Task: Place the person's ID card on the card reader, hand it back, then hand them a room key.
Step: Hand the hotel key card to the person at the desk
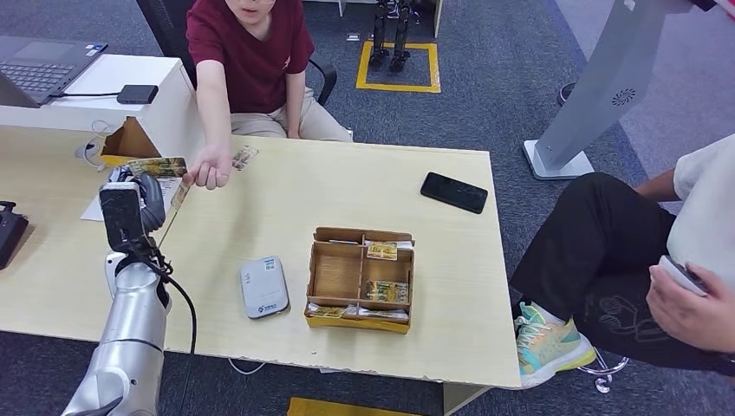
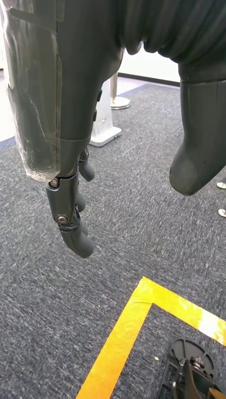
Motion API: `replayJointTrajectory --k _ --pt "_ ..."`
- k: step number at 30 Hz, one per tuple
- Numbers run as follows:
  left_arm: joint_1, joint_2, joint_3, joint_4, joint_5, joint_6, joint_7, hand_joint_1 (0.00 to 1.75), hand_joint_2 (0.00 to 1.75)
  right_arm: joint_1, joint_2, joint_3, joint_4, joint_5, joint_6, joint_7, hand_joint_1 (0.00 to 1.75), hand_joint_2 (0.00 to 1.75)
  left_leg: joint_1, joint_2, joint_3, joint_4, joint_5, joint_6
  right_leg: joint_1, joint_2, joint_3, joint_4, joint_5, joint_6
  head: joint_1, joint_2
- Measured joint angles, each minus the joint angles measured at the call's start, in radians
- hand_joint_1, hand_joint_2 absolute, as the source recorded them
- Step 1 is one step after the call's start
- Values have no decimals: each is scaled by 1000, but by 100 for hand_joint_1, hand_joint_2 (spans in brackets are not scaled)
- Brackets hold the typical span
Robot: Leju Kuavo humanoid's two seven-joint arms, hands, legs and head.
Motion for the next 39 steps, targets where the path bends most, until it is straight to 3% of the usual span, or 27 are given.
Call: replayJointTrajectory --k 1,9,11,14,18,24,30,39 --pt "0 0 0 0 -2 1 -2 0 175 0 0 0 0 0 0 0 0 175 0 0 0 0 0 0 0 0 0 0 0 0 0 0" --pt "0 0 9 13 10 -11 12 0 175 0 0 0 0 -13 -1 6 0 175 0 0 0 0 0 0 0 0 0 0 0 0 0 0" --pt "3 0 10 16 36 -76 36 0 175 1 0 -1 0 -29 -3 6 0 175 0 0 0 0 0 0 0 0 0 0 0 0 0 0" --pt "44 -3 -9 -18 77 -250 58 0 175 3 0 -5 0 -64 -9 4 0 175 0 1 0 0 0 0 0 1 0 0 0 0 0 0" --pt "170 -16 -90 -152 75 -321 52 0 175 11 1 -12 0 -103 -20 4 0 175 0 2 0 0 -1 0 0 3 -1 0 0 0 0 0" --pt "325 -22 -217 -348 42 -309 37 0 175 17 6 -24 0 -129 -32 -7 0 175 0 2 -2 0 -1 0 0 3 -2 -1 -1 1 0 0" --pt "434 -19 -283 -476 -25 -253 -1 0 175 22 8 -26 0 -147 -40 -12 0 175 0 2 -2 0 -1 0 0 3 -2 -1 0 1 0 0" --pt "480 -14 -305 -534 -31 -249 -3 0 175 23 8 -28 0 -147 -40 -12 0 175 0 1 -2 0 -1 0 0 2 -2 0 0 1 0 0"
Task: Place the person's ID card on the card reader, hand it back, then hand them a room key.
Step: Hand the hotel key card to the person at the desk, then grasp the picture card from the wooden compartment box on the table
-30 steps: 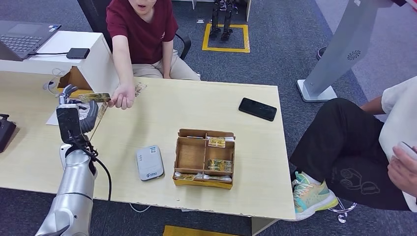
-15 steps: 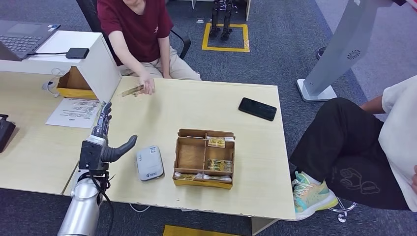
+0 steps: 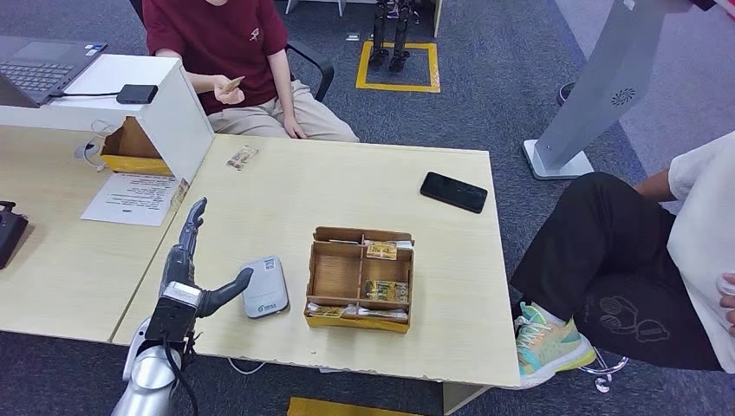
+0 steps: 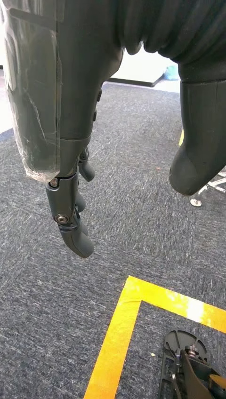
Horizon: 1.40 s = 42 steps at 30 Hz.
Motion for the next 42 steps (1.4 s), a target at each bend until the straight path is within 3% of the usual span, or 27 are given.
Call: replayJointTrajectory --k 9,10,12,14,15,17,21,28,37,42 --pt "16 3 -5 -13 -26 14 -18 0 175 0 0 0 0 -5 -2 4 0 175 0 0 0 0 0 0 0 0 0 0 0 0 0 0" --pt "55 7 -17 -37 -92 63 -42 0 175 1 0 -1 0 -14 -5 8 0 175 0 1 0 0 0 0 0 1 0 0 0 0 0 0" --pt "184 14 -85 -105 -387 285 -38 0 175 4 3 -1 0 -36 -16 6 0 175 0 1 0 0 -2 1 0 1 -1 -1 -1 1 0 0" --pt "281 24 -178 -146 -768 505 91 0 175 4 8 -1 0 -52 -25 -5 0 175 0 0 -1 0 -2 2 0 0 -1 -1 -1 1 0 0" --pt "295 34 -216 -148 -916 555 180 0 175 4 10 0 0 -57 -28 -9 0 175 0 0 -1 0 -2 2 0 0 -1 -1 -1 1 0 0" --pt "294 69 -260 -147 -1022 562 297 0 175 3 11 0 0 -64 -30 -7 0 175 0 0 -1 0 -2 1 0 0 -1 -1 -1 1 0 0" --pt "286 132 -316 -145 -1057 566 412 0 175 3 13 3 0 -74 -31 6 0 175 0 0 0 0 0 0 0 0 -1 0 0 0 -2 0" --pt "277 163 -378 -145 -1061 567 451 0 175 2 14 6 0 -80 -28 13 0 175 0 0 -1 0 0 0 0 0 -1 0 0 0 -2 0" --pt "253 171 -412 -134 -1055 567 460 0 175 1 16 12 0 -84 -30 -1 0 175 0 0 -1 0 0 0 0 0 -1 0 0 0 -2 0" --pt "235 140 -459 -95 -1001 567 381 0 175 0 16 19 0 -81 -30 0 0 175 0 0 -1 0 0 0 0 0 -1 0 0 0 -2 0"
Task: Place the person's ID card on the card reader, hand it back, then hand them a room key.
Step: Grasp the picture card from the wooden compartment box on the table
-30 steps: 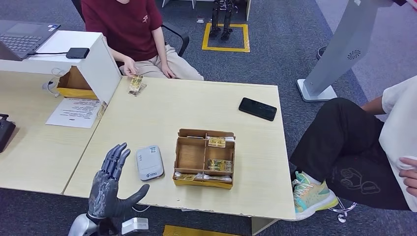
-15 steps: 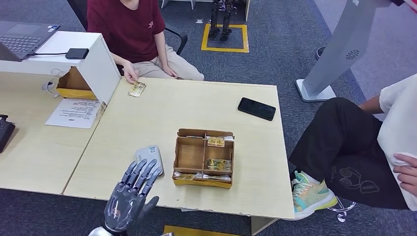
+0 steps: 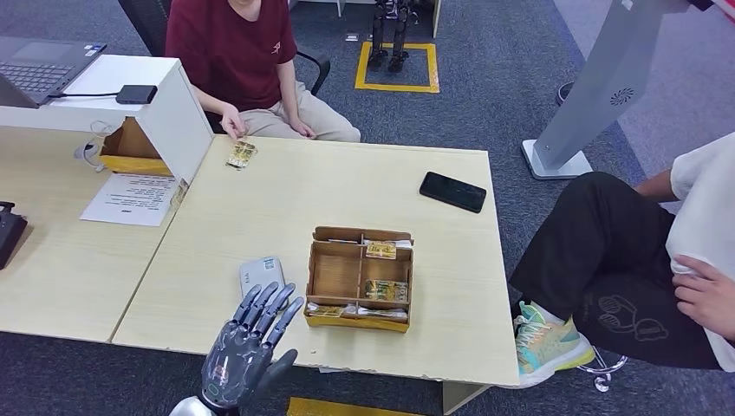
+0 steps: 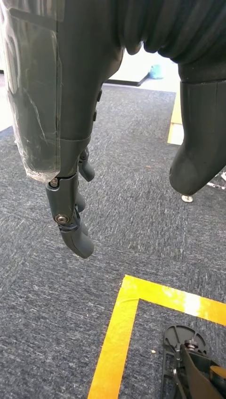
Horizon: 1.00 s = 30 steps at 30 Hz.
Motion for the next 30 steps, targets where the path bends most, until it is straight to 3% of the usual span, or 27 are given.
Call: replayJointTrajectory --k 10,18,30 --pt "-53 -99 -25 130 25 0 -67 0 175 -1 0 7 0 26 12 0 0 175 0 0 0 0 0 0 0 0 0 0 0 0 0 0" --pt "-71 -142 -22 197 32 0 -104 0 175 -1 0 8 0 39 12 5 0 175 0 0 0 0 0 0 0 0 0 0 0 0 0 0" --pt "-130 -225 82 290 35 0 -149 0 175 -6 0 8 0 80 15 -1 0 175 0 0 0 0 1 1 0 0 0 0 1 1 0 0"
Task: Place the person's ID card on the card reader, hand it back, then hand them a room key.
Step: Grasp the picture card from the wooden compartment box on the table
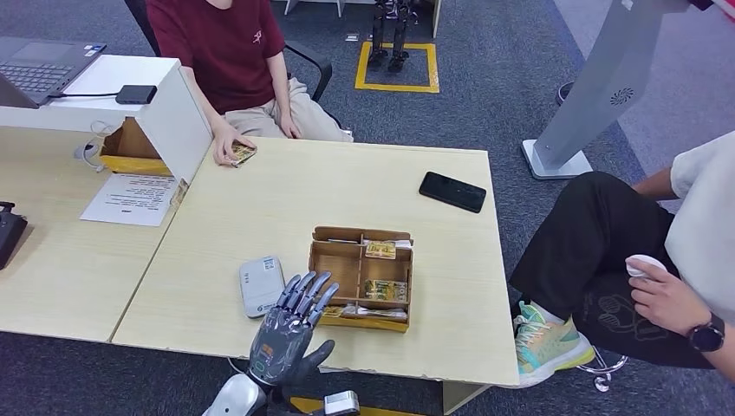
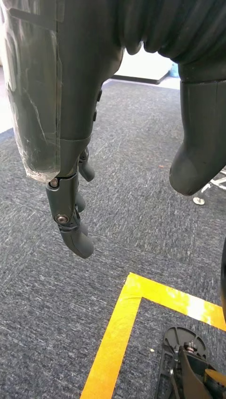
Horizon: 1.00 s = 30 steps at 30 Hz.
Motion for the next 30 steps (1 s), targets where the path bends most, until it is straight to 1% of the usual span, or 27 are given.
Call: replayJointTrajectory --k 6,11,18,25,30 --pt "-16 -29 71 35 12 0 -29 0 175 -1 0 0 0 10 0 0 0 175 0 0 0 0 0 0 0 0 0 0 0 0 0 0" --pt "-23 -43 108 57 18 0 -39 0 175 -2 0 0 0 10 0 0 0 175 0 0 0 0 0 0 0 0 0 0 0 0 0 0" --pt "-24 -56 132 77 13 0 -51 0 175 -2 0 0 0 11 2 0 0 175 0 0 0 0 0 0 0 0 0 0 0 0 0 0" --pt "-24 -61 135 87 22 0 -70 0 175 -3 0 0 0 10 1 0 0 175 0 0 0 0 0 0 0 0 0 0 0 0 0 0" --pt "-24 -72 138 91 40 0 -101 0 175 -3 0 0 0 11 1 0 0 175 0 0 0 0 0 0 0 0 0 0 0 0 0 0"
